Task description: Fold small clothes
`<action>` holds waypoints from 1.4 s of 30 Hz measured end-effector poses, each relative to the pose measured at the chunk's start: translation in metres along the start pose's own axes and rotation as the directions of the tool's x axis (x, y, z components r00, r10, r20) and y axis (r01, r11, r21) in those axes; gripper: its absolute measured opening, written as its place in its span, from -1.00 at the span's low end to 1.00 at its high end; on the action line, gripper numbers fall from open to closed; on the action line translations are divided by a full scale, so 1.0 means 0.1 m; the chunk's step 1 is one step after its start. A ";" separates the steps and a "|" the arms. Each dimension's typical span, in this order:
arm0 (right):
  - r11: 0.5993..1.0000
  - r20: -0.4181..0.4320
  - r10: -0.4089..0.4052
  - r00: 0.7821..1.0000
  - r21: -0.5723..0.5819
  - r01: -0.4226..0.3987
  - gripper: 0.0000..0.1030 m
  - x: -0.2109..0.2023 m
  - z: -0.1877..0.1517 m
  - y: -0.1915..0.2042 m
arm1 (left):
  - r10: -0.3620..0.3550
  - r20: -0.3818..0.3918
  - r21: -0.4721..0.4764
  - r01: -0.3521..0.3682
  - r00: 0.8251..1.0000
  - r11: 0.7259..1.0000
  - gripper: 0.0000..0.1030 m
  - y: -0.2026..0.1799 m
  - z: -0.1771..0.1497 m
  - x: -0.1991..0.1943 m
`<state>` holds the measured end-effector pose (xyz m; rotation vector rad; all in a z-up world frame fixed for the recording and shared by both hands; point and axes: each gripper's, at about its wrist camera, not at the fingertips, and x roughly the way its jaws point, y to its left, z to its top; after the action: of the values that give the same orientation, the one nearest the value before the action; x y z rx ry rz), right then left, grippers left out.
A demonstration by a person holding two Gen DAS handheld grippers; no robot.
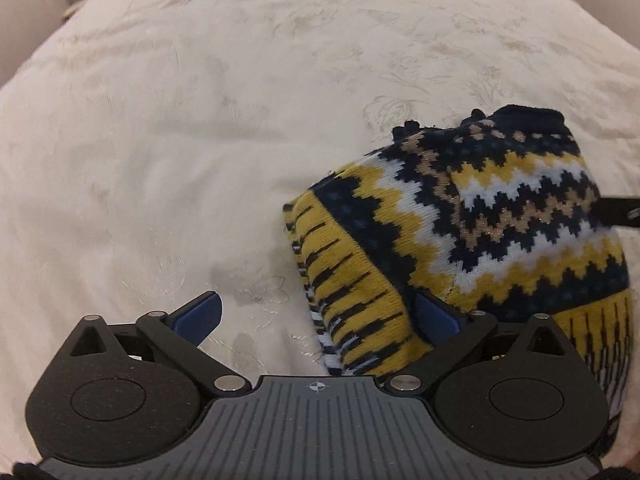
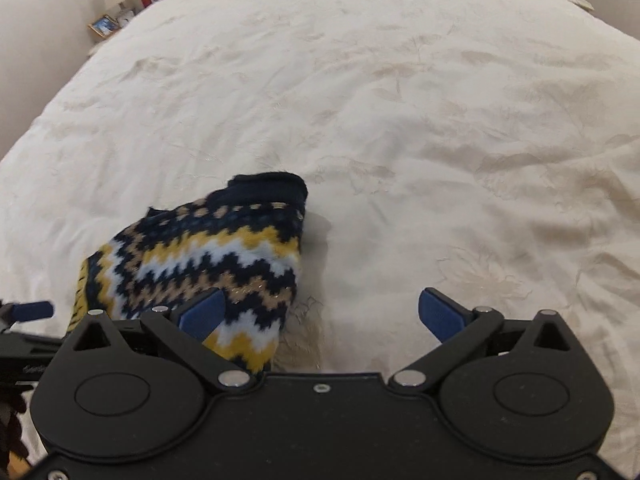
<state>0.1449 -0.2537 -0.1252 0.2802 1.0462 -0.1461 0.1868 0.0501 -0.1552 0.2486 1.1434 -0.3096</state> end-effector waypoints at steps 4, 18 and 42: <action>0.993 -0.085 -0.063 0.994 -0.106 0.054 0.99 0.37 -0.01 0.20 | -0.013 -0.007 0.007 0.014 1.000 1.000 1.00 0.02 0.00 0.02; 0.991 -0.005 -0.035 0.999 -0.129 0.034 0.99 0.05 -0.06 0.21 | -0.045 0.016 0.033 0.044 0.999 0.998 1.00 0.02 0.02 -0.25; 0.991 0.310 0.120 0.943 -0.099 -0.093 0.99 -1.37 -0.57 0.02 | 0.180 0.416 -0.045 -0.177 0.891 0.983 0.98 -0.31 -0.29 -1.72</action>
<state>0.0300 -0.2363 -0.0329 0.2284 0.7151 -0.0465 0.0855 0.0513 -0.0102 0.2653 0.6890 -0.1834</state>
